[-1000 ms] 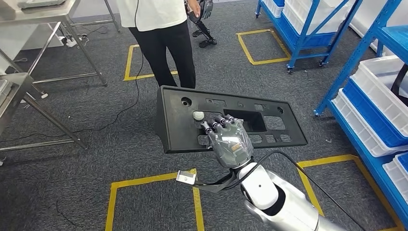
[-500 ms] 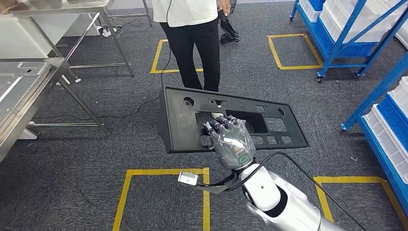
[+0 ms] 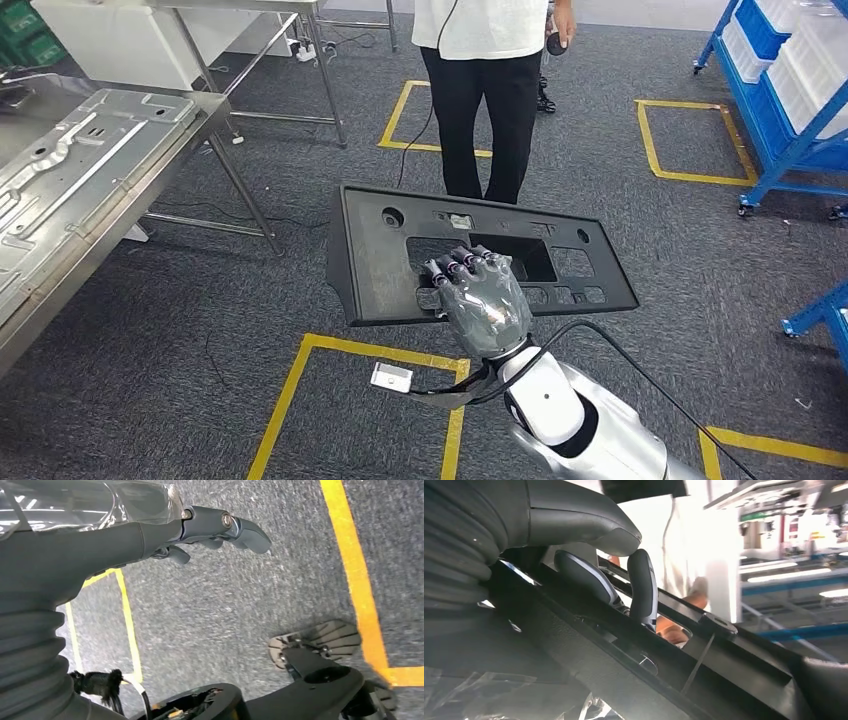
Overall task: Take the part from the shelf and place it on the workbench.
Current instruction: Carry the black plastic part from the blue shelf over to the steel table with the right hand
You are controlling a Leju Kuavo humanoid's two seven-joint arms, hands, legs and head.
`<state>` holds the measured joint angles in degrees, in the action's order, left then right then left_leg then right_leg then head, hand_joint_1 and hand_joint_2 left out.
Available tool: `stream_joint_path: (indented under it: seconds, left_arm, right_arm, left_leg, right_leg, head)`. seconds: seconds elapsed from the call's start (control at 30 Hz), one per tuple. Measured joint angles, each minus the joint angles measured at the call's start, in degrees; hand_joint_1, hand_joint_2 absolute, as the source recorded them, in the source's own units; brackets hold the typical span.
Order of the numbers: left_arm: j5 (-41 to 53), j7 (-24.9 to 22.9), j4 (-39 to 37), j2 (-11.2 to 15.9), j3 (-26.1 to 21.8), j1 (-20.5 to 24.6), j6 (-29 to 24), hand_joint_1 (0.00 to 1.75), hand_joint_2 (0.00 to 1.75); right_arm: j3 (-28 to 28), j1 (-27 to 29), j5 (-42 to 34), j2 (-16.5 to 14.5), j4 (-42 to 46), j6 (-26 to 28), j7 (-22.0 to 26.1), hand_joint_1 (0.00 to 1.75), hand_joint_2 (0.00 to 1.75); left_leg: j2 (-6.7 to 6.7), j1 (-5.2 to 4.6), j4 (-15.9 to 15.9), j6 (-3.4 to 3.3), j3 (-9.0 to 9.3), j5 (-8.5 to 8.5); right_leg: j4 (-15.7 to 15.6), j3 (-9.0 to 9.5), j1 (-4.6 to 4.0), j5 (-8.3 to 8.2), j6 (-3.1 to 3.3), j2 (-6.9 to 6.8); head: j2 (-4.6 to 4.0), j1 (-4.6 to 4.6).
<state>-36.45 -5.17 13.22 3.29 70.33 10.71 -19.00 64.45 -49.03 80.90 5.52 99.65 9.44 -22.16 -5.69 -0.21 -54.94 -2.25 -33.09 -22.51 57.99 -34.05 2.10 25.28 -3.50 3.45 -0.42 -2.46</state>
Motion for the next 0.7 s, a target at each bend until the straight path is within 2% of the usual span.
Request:
stream_joint_path:
  seconds: [0.03, 0.1, 0.13, 0.17, 0.23, 0.3, 0.33, 0.37, 0.4, 0.47, 0.5, 0.53, 0.6, 0.63, 0.7]
  left_arm:
    - [0.19, -0.07, 0.0, 0.04, 0.0, 0.0, 0.05, 0.0, 1.75]
    - [0.4, -0.24, 0.0, 0.09, 0.01, -0.21, 0.19, 0.0, 1.75]
    - [0.43, -0.33, 0.0, 0.12, 0.01, -0.31, 0.25, 0.0, 1.75]
    - [0.42, -0.38, 0.0, 0.15, 0.01, -0.32, 0.32, 0.0, 1.75]
    - [0.44, -0.44, 0.0, 0.16, -0.01, -0.09, 0.45, 0.0, 1.75]
    - [0.46, -0.45, 0.01, 0.15, -0.05, 0.21, 0.55, 0.0, 1.75]
    - [0.49, -0.44, 0.01, 0.13, -0.07, 0.29, 0.58, 0.0, 1.75]
    - [0.54, -0.45, 0.01, 0.11, -0.08, 0.3, 0.61, 0.0, 1.75]
    - [0.59, -0.46, 0.01, 0.1, -0.08, 0.21, 0.63, 0.0, 1.75]
    - [0.77, -0.52, 0.0, 0.16, -0.05, 0.0, 0.66, 0.0, 1.75]
    - [0.85, -0.54, 0.0, 0.22, -0.04, -0.04, 0.67, 0.0, 1.75]
    - [0.93, -0.55, 0.0, 0.28, -0.04, -0.04, 0.66, 0.0, 1.75]
    - [1.06, -0.55, 0.0, 0.4, -0.03, -0.17, 0.66, 0.0, 1.75]
    - [1.14, -0.54, 0.0, 0.43, -0.03, -0.34, 0.65, 0.0, 1.75]
    - [1.33, -0.51, 0.0, 0.5, -0.02, -0.46, 0.66, 0.0, 1.75]
  right_arm:
    - [-0.03, 0.14, -0.49, 0.03, -0.02, 0.2, -0.05, 1.75, 1.75]
    - [-0.11, 0.3, -2.17, 0.02, -0.05, 0.72, -0.26, 1.75, 1.75]
    - [-0.21, 0.36, -3.36, -0.02, -0.06, 1.03, -0.42, 1.75, 1.75]
    - [-0.38, 0.43, -4.79, -0.1, -0.08, 1.43, -0.62, 1.75, 1.75]
    - [-0.91, 0.75, -8.29, -0.28, -0.23, 2.5, -0.99, 1.75, 1.75]
    - [-1.29, 1.27, -10.97, -0.4, -0.58, 3.43, -1.19, 1.75, 1.75]
    - [-1.37, 1.55, -11.66, -0.5, -0.76, 3.7, -1.24, 1.75, 1.75]
    - [-1.45, 1.75, -12.14, -0.64, -0.91, 3.9, -1.27, 1.75, 1.75]
    - [-1.56, 1.88, -12.63, -0.85, -1.02, 4.12, -1.32, 1.75, 1.75]
    - [-2.0, 1.96, -13.68, -1.27, -1.22, 4.74, -1.56, 1.75, 1.75]
    - [-2.25, 1.98, -14.06, -1.41, -1.35, 5.04, -1.67, 1.75, 1.75]
    - [-2.44, 2.03, -14.32, -1.52, -1.49, 5.3, -1.74, 1.75, 1.75]
    - [-2.71, 2.23, -14.84, -1.83, -1.82, 5.7, -1.79, 1.75, 1.75]
    - [-2.84, 2.34, -15.14, -2.01, -2.01, 5.89, -1.84, 1.75, 1.75]
    - [-3.08, 2.5, -15.51, -2.32, -2.34, 6.36, -1.91, 1.75, 1.75]
  left_leg:
    - [-0.51, 0.0, -0.19, 0.31, -0.31, -0.06]
    - [-1.08, 0.18, -0.23, 0.71, -0.64, -0.01]
    - [-0.37, 0.18, -0.73, 0.93, -0.92, -0.33]
    - [0.89, 0.19, -2.22, 1.17, -1.66, -1.18]
    - [3.88, 0.13, -9.05, 1.62, -4.88, -4.52]
    - [4.94, 0.22, -16.9, 1.74, -8.57, -7.51]
    - [5.06, 0.21, -18.43, 1.65, -9.22, -7.76]
    - [5.16, 0.15, -17.41, 1.45, -8.58, -6.97]
    - [5.45, -0.01, -14.07, 1.15, -6.76, -5.37]
    - [7.59, -0.83, -5.05, 0.27, -1.97, -2.26]
    - [8.55, -1.3, -1.91, -0.1, -0.42, -1.48]
    - [9.17, -1.69, -0.31, -0.36, 0.25, -1.31]
    - [8.38, -1.85, 0.29, -0.69, 0.44, -1.27]
    - [7.84, -1.67, 0.72, -0.81, 0.82, -0.99]
    - [6.79, -1.12, 1.56, -1.2, 1.68, -0.35]
  right_leg:
    - [-0.55, 0.21, -0.06, 0.15, 0.24, 0.22]
    - [-0.61, 0.17, -0.32, 0.02, 1.08, -1.01]
    - [-0.65, 0.21, -0.39, -0.02, 1.45, -1.56]
    - [-0.69, 0.24, -0.42, -0.04, 1.81, -2.12]
    - [-0.73, 0.28, -0.63, 0.03, 2.3, -3.33]
    - [-0.73, 0.27, -0.92, 0.17, 2.55, -4.78]
    - [-0.73, 0.27, -1.03, 0.23, 2.63, -5.49]
    - [-0.73, 0.31, -1.12, 0.27, 2.67, -6.11]
    - [-0.73, 0.39, -1.18, 0.32, 2.69, -6.67]
    - [-0.76, 0.57, -1.3, 0.43, 2.62, -7.66]
    - [-0.79, 0.61, -1.34, 0.5, 2.53, -8.16]
    - [-0.82, 0.64, -1.38, 0.56, 2.38, -8.67]
    - [-0.97, 0.87, -1.35, 0.7, 1.96, -9.56]
    - [-0.75, 1.0, -1.29, 0.92, 1.71, -9.03]
    - [2.37, -0.12, -1.22, 2.82, 1.3, -6.38]
  head:
    - [0.0, -0.01]
    - [0.0, -0.02]
    - [0.0, -0.05]
    - [0.0, -0.08]
    - [0.0, -0.13]
    - [0.0, -0.14]
    - [0.0, -0.14]
    - [0.0, -0.14]
    - [0.0, -0.14]
    - [0.0, -0.14]
    - [0.0, -0.14]
    - [0.0, -0.14]
    - [0.0, -0.13]
    - [0.0, -0.13]
    - [0.0, -0.1]
